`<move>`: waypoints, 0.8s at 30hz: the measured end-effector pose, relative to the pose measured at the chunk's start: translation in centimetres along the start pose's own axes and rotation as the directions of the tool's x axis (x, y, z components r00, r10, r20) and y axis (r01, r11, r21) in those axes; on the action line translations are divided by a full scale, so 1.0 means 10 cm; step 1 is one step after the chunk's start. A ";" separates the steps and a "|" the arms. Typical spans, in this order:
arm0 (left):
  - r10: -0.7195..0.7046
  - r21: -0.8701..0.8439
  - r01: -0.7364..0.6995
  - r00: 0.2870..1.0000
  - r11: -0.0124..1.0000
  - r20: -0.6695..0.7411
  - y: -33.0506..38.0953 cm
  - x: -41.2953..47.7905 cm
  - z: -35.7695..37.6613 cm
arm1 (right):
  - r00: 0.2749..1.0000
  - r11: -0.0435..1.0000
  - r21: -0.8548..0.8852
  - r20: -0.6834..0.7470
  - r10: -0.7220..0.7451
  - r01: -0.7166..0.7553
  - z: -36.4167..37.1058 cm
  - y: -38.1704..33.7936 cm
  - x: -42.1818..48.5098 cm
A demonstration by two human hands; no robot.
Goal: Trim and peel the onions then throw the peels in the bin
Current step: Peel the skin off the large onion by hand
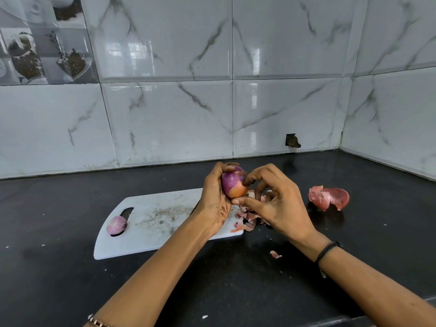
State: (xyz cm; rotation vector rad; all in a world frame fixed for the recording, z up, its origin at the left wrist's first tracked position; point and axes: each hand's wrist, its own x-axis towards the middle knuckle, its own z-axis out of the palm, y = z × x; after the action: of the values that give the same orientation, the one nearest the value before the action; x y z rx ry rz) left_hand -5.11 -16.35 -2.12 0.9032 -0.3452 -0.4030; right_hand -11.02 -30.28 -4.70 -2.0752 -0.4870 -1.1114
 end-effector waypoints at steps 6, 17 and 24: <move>0.003 0.011 -0.003 1.000 1.000 0.011 0.00 -0.04 0.03 | 1.000 1.000 0.014 0.006 0.025 -0.025 -0.01 0.00 -0.01; -0.013 0.010 0.013 1.000 1.000 0.001 0.02 -0.04 0.02 | 0.998 0.998 -0.019 0.034 0.060 -0.060 0.00 -0.02 -0.01; 0.008 -0.015 -0.009 1.000 1.000 -0.011 0.02 -0.02 0.01 | 0.995 0.995 0.019 -0.012 0.099 -0.098 -0.03 -0.05 0.01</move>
State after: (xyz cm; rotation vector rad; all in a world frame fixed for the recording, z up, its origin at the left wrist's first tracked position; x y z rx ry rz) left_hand -5.28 -16.17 -1.93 0.8886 -0.3354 -0.3923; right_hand -11.48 -30.14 -4.32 -2.0516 -0.3830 -1.0585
